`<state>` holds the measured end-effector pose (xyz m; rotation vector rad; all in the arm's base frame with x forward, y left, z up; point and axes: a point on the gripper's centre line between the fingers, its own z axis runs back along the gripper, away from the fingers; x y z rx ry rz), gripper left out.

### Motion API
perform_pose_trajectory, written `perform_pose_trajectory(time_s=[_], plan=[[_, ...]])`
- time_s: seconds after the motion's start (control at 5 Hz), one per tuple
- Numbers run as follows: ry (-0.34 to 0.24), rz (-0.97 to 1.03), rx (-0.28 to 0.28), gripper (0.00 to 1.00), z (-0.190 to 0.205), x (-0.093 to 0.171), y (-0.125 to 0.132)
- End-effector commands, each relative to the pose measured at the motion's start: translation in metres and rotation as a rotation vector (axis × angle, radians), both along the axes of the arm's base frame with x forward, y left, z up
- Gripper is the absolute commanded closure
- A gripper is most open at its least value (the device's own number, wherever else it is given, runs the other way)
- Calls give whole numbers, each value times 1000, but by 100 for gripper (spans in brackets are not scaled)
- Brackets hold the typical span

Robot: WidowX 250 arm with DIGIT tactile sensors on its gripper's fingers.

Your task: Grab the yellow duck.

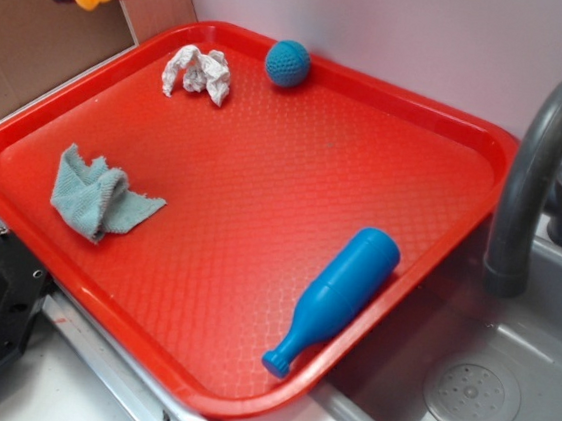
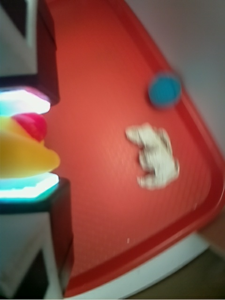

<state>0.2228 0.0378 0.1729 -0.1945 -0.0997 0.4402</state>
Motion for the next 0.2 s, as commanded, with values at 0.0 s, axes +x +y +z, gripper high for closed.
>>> perform_pose_trajectory(time_s=[0.0], plan=[[-56,-108,15,100,27,-13,-18]])
